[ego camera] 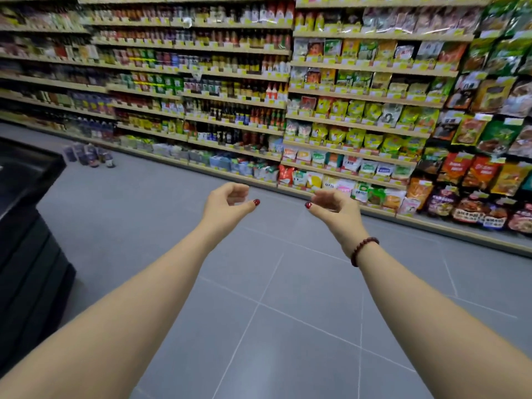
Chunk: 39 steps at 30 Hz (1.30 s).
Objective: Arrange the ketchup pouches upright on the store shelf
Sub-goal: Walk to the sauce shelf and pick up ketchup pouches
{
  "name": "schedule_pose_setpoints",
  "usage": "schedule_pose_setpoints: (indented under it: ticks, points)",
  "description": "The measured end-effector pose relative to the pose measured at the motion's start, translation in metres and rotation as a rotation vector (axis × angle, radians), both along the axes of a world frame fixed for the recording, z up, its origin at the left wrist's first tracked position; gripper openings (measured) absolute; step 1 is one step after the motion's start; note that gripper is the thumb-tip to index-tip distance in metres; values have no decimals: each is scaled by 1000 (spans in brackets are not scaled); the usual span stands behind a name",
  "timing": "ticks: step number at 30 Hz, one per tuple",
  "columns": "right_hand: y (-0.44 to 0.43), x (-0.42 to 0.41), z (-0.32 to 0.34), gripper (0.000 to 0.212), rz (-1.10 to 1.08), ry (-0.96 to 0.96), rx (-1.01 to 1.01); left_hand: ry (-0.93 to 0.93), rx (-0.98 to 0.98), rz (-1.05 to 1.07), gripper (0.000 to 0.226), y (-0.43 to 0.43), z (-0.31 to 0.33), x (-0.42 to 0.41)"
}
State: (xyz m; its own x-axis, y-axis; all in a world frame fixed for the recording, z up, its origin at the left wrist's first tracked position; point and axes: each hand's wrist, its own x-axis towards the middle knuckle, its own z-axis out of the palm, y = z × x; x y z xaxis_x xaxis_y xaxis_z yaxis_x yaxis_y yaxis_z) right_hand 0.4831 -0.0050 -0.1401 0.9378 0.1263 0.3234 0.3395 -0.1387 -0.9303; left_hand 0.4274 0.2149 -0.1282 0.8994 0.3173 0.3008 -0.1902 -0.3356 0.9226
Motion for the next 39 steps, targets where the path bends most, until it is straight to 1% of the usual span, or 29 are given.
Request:
schedule_pose_setpoints:
  ticks: [6, 9, 13, 19, 24, 29, 32, 39]
  points:
    - [48, 149, -32, 30, 35, 44, 30, 29, 14, 23, 31, 44, -23, 133]
    - [75, 226, -33, 31, 57, 76, 27, 50, 38, 30, 33, 67, -19, 205]
    - [113, 320, -28, 30, 103, 83, 21, 56, 22, 60, 33, 100, -16, 295]
    - [174, 443, -39, 29, 143, 100, 27, 57, 74, 75, 33, 164, -31, 416]
    - [241, 570, -54, 27, 130, 109, 42, 45, 96, 56, 32, 240, -46, 550]
    - [301, 690, -57, 27, 105, 159, 34, 93, 96, 29, 34, 306, -52, 678]
    - [331, 762, -60, 28, 94, 160, 23, 96, 95, 24, 32, 337, -54, 750]
    - [391, 942, -82, 29, 82, 157, 13, 107, 70, 38, 36, 392, -82, 925]
